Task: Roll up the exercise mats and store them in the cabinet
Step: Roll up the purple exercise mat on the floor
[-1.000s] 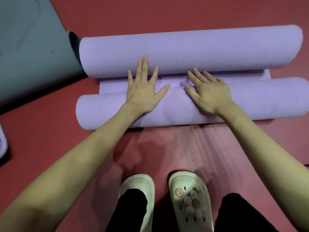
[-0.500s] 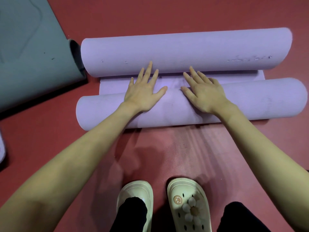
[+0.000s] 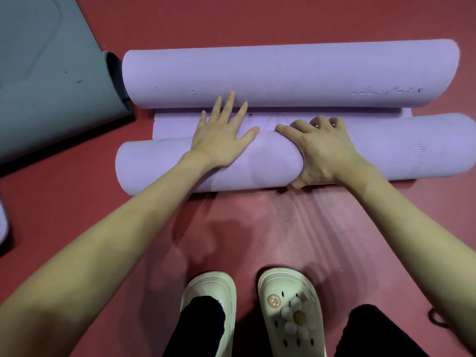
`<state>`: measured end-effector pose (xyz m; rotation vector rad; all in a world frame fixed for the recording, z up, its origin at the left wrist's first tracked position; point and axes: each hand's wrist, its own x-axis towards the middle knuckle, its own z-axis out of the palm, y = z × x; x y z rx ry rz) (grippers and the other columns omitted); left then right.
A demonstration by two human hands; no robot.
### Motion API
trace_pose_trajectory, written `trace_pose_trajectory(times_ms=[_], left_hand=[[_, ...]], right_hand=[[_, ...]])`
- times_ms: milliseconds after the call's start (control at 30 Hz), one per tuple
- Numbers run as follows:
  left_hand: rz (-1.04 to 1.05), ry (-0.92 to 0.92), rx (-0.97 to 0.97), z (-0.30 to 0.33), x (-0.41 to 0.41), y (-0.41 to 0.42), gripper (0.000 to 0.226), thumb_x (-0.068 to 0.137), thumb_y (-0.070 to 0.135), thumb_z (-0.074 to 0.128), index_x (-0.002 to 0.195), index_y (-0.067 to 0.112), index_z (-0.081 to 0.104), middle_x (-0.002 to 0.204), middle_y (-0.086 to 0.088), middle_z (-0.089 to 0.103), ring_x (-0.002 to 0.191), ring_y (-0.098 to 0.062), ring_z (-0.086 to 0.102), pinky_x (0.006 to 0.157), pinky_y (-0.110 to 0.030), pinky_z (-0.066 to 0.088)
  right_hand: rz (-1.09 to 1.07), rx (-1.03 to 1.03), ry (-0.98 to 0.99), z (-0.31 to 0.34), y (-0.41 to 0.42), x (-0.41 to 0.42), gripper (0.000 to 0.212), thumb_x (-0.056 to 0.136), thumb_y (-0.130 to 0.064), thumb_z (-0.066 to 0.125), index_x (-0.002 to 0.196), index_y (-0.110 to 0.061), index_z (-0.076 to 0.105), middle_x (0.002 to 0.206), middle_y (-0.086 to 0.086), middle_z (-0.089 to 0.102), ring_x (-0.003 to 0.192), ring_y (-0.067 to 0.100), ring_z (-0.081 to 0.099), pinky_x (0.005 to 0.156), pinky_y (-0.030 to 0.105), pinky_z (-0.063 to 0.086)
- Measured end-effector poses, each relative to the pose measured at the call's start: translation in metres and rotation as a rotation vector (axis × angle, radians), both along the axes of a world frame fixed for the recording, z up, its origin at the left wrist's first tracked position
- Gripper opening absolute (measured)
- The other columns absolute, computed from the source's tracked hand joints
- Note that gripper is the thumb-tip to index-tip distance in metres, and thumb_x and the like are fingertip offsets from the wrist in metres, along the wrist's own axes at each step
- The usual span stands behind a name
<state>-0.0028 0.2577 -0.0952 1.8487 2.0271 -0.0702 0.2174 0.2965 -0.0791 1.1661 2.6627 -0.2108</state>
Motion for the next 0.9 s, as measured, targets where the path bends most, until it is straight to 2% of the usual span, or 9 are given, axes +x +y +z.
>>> trace_pose_trajectory(times_ms=[167, 267, 400, 467, 567, 667, 733, 833, 900], left_hand=[[-0.033, -0.029, 0.003, 0.001, 0.010, -0.037, 0.071, 0.095, 0.065, 0.020, 0.155, 0.031, 0.005, 0.162, -0.001, -0.012, 0.149, -0.021, -0.011, 0.120, -0.050, 0.003], [-0.064, -0.031, -0.005, 0.002, 0.018, -0.065, 0.081, 0.083, 0.071, 0.003, 0.154, 0.032, 0.004, 0.163, -0.004, -0.010, 0.149, -0.023, -0.009, 0.120, -0.049, 0.007], [-0.068, -0.009, -0.018, 0.006, 0.028, -0.094, 0.083, 0.081, 0.069, -0.002, 0.155, 0.030, 0.003, 0.163, -0.003, -0.009, 0.149, -0.027, -0.006, 0.119, -0.048, 0.011], [-0.056, -0.011, -0.039, 0.008, 0.034, -0.106, 0.083, 0.080, 0.068, -0.004, 0.155, 0.031, 0.001, 0.163, -0.001, -0.012, 0.149, -0.028, -0.007, 0.119, -0.046, 0.009], [-0.053, -0.039, -0.082, 0.006, 0.041, -0.120, 0.082, 0.080, 0.068, -0.005, 0.154, 0.033, -0.003, 0.161, 0.002, -0.020, 0.149, -0.027, -0.012, 0.120, -0.044, 0.005], [-0.057, -0.009, -0.029, 0.000, 0.041, -0.118, 0.080, 0.083, 0.067, 0.001, 0.155, 0.032, 0.003, 0.161, -0.001, -0.020, 0.149, -0.028, -0.008, 0.119, -0.049, 0.011], [-0.053, 0.022, 0.026, -0.004, 0.039, -0.112, 0.078, 0.086, 0.066, 0.007, 0.155, 0.030, 0.008, 0.161, -0.003, -0.016, 0.149, -0.029, -0.006, 0.117, -0.052, 0.016], [-0.036, 0.024, 0.053, -0.009, 0.035, -0.100, 0.081, 0.086, 0.067, 0.011, 0.156, 0.027, 0.008, 0.162, -0.002, -0.016, 0.149, -0.028, -0.008, 0.116, -0.054, 0.018], [-0.007, 0.003, 0.061, -0.011, 0.031, -0.089, 0.083, 0.086, 0.069, 0.015, 0.156, 0.026, 0.005, 0.161, 0.000, -0.018, 0.149, -0.028, -0.010, 0.116, -0.055, 0.015]], right_hand=[[0.011, 0.029, 0.035, 0.001, -0.032, 0.016, 0.117, 0.031, -0.084, 0.068, 0.134, -0.036, 0.042, 0.112, -0.011, 0.058, 0.096, 0.032, 0.052, 0.083, 0.044, 0.033], [0.019, 0.021, 0.063, 0.003, -0.055, 0.025, 0.112, 0.034, -0.083, 0.064, 0.133, -0.035, 0.046, 0.110, -0.010, 0.059, 0.092, 0.032, 0.053, 0.081, 0.044, 0.035], [0.018, -0.034, 0.052, 0.011, -0.075, 0.034, 0.112, 0.029, -0.074, 0.060, 0.133, -0.034, 0.047, 0.107, -0.009, 0.061, 0.088, 0.032, 0.055, 0.079, 0.043, 0.038], [0.021, -0.110, -0.018, 0.015, -0.080, 0.036, 0.118, 0.026, -0.073, 0.065, 0.136, -0.038, 0.042, 0.111, -0.011, 0.060, 0.092, 0.030, 0.055, 0.082, 0.043, 0.037], [0.006, -0.263, -0.135, 0.015, -0.084, 0.035, 0.121, 0.033, -0.075, 0.070, 0.142, -0.045, 0.027, 0.125, -0.015, 0.051, 0.105, 0.027, 0.049, 0.092, 0.042, 0.034], [-0.011, -0.295, -0.149, 0.012, -0.082, 0.032, 0.123, 0.035, -0.075, 0.072, 0.143, -0.047, 0.020, 0.133, -0.015, 0.045, 0.112, 0.025, 0.046, 0.096, 0.041, 0.032], [-0.021, -0.328, -0.139, 0.013, -0.079, 0.031, 0.121, 0.040, -0.076, 0.073, 0.144, -0.043, 0.022, 0.136, -0.011, 0.045, 0.117, 0.025, 0.045, 0.102, 0.041, 0.030], [-0.128, -0.398, 0.070, 0.019, -0.075, 0.034, 0.103, 0.057, -0.087, 0.053, 0.143, -0.031, 0.038, 0.135, -0.003, 0.048, 0.124, 0.025, 0.046, 0.107, 0.040, 0.030], [-0.189, -0.318, 0.210, 0.018, -0.075, 0.039, 0.087, 0.078, -0.082, 0.034, 0.144, -0.025, 0.040, 0.142, 0.002, 0.046, 0.131, 0.025, 0.043, 0.109, 0.041, 0.029]])
